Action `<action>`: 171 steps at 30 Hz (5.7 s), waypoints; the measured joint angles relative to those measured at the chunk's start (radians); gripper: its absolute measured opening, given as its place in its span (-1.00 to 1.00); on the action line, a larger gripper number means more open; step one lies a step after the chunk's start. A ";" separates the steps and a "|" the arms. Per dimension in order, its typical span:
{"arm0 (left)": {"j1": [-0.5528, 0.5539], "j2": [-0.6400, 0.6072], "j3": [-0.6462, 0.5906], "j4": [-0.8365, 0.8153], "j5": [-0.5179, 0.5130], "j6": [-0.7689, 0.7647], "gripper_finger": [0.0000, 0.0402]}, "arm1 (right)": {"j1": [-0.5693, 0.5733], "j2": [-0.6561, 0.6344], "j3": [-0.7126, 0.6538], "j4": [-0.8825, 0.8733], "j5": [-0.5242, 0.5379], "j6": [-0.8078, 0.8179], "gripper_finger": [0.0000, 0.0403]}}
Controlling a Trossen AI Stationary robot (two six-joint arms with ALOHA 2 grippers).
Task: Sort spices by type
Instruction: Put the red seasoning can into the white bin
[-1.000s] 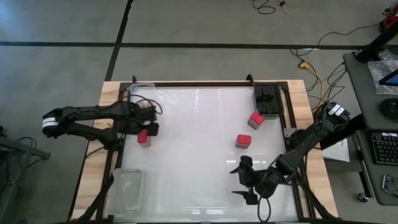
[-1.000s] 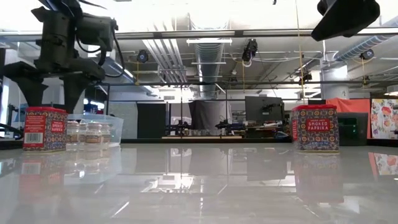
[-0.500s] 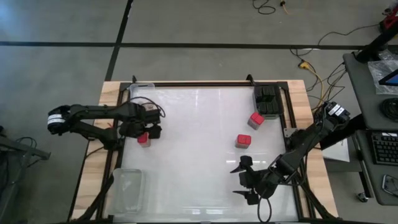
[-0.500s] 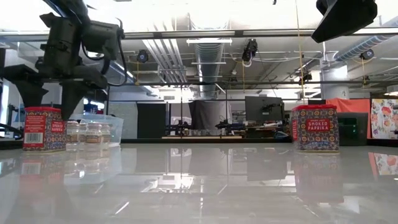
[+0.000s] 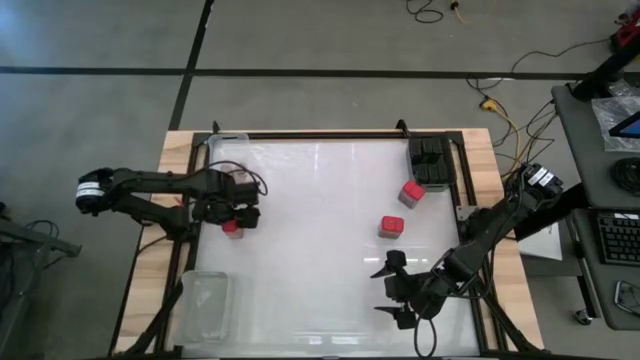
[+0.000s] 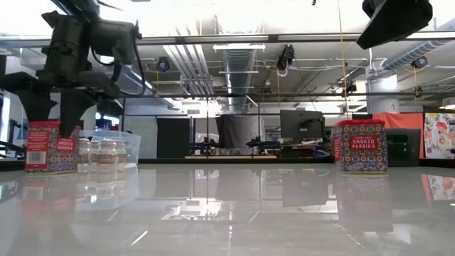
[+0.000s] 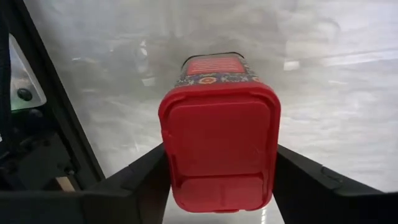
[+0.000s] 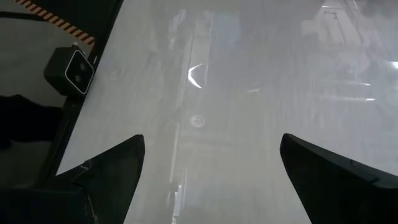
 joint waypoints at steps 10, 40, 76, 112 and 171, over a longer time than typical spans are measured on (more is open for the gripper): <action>-0.159 0.004 0.187 -0.013 -0.024 -0.017 0.08 | 0.000 0.000 -0.001 0.000 0.000 0.003 0.81; -1.103 0.088 0.450 -0.189 0.103 -1.017 0.07 | 0.016 0.000 -0.001 0.000 0.001 0.038 0.81; -1.112 0.084 0.098 0.041 0.156 -1.149 0.16 | 0.018 0.000 -0.001 0.002 0.001 0.078 0.81; -0.977 0.458 0.783 -0.158 -0.626 -0.420 0.24 | 0.205 -0.002 0.088 -0.278 0.132 0.237 0.81; -0.144 1.170 1.423 0.671 -0.135 1.219 0.50 | 0.091 -0.216 0.069 -0.876 0.168 0.431 0.81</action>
